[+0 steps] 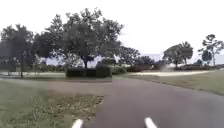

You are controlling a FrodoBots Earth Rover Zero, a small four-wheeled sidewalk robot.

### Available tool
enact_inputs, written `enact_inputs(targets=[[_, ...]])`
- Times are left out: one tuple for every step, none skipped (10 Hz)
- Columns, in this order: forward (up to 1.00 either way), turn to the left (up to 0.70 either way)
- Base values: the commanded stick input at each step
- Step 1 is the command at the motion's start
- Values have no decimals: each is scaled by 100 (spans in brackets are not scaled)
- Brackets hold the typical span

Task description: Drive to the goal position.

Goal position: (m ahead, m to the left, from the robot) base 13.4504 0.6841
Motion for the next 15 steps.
enact_inputs(targets=[[84,3],[84,3],[84,3],[84,3],[84,3],[84,3],[84,3],[84,3],[84,3],[84,3],[84,3],[84,3],[84,3],[84,3],[84,3]])
